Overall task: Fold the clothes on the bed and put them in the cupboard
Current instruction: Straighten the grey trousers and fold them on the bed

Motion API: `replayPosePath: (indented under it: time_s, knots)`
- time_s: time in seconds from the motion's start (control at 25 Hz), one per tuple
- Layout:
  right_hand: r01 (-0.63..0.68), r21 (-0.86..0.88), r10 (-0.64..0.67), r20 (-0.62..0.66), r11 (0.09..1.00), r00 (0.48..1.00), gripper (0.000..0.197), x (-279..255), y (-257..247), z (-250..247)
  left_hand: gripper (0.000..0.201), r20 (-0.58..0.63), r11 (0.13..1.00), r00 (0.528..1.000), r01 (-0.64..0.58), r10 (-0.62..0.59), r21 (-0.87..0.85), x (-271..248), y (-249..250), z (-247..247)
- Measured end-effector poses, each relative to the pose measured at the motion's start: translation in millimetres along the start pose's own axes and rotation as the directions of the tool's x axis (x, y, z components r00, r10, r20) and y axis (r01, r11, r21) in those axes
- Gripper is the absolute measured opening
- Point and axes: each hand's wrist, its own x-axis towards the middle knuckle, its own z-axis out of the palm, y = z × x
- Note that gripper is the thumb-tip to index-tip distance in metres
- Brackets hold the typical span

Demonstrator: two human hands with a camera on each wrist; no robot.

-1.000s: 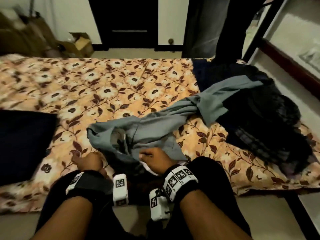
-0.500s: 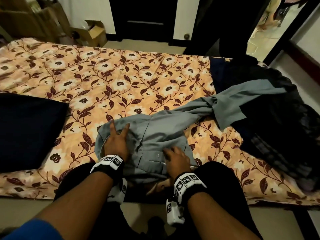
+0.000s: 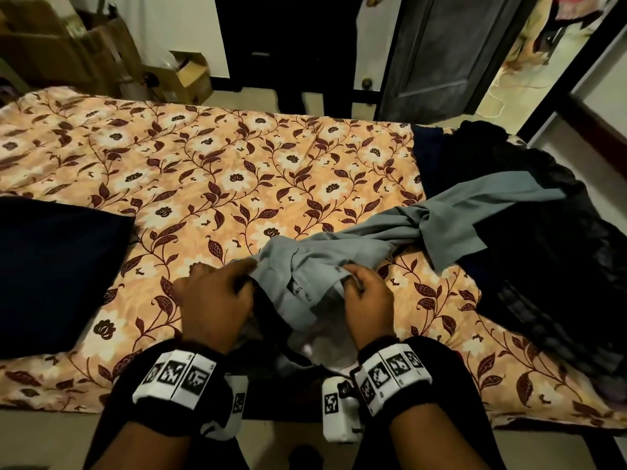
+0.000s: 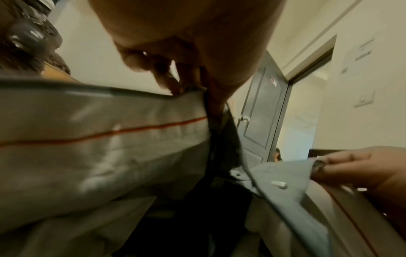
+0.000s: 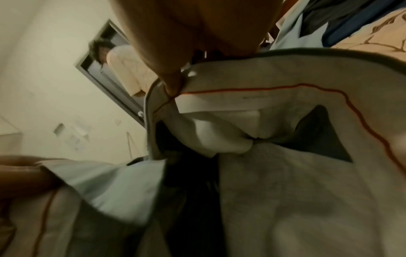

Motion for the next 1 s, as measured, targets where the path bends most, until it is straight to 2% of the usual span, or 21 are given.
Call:
replayPosePath:
  time_s: [0.08,0.16,0.24,0.44,0.52,0.64,0.72,0.8,0.84,0.92,1.0]
  knots:
    - [0.055,0.196,-0.050,-0.033,0.979,0.998,0.028,-12.6,-24.7,-15.7,0.037,-0.030,0.963,0.996,-0.092,0.088,-0.252,-13.5,8.4,-12.1]
    - [0.088,0.301,-0.107,0.048,0.950,0.993,0.028,-25.3,-43.9,-25.2,0.043,-0.027,0.854,0.993,-0.110,0.112,-0.508,-27.0,19.7,-20.8]
    - [0.078,0.383,-0.141,0.139,0.920,0.980,0.030,-35.7,-51.5,-27.9,0.036,0.013,0.777,0.992,-0.087,0.122,-0.623,-34.4,26.9,-25.4]
    - [0.017,0.505,-0.156,0.234,0.863,0.960,0.033,-62.7,-51.1,-29.1,0.030,0.131,0.716,0.971,-0.054,0.201,-0.696,-49.7,28.7,-15.8]
    - [-0.015,0.539,-0.145,0.253,0.842,0.956,0.029,-69.8,-49.4,-30.1,0.030,0.168,0.697,0.968,-0.009,0.185,-0.717,-57.0,30.9,-10.2]
    - [-0.078,0.603,-0.119,0.281,0.794,0.952,0.029,-76.1,-46.8,-32.3,0.030,0.137,0.676,0.982,0.011,0.133,-0.737,-63.6,33.8,-4.4]
    - [-0.064,0.598,-0.135,0.282,0.799,0.950,0.036,-79.5,-44.3,-32.3,0.031,0.205,0.613,0.975,0.111,0.085,-0.783,-64.5,35.5,-3.3]
    - [-0.016,0.563,-0.158,0.260,0.826,0.953,0.040,-79.8,-41.1,-31.7,0.032,0.330,0.497,0.942,0.260,0.057,-0.828,-64.0,38.4,-6.6]
    - [-0.006,0.562,-0.166,0.254,0.827,0.953,0.039,-79.1,-40.5,-31.6,0.032,0.341,0.474,0.939,0.275,0.057,-0.837,-63.1,39.1,-7.8]
    - [0.030,0.562,-0.201,0.245,0.826,0.948,0.035,-78.2,-40.9,-34.5,0.029,0.271,0.529,0.955,0.172,0.116,-0.831,-59.2,38.2,-9.3]
    - [0.117,0.517,-0.273,0.239,0.848,0.932,0.032,-75.4,-47.3,-41.5,0.037,0.248,0.636,0.927,0.014,0.281,-0.772,-51.5,37.6,-11.5]
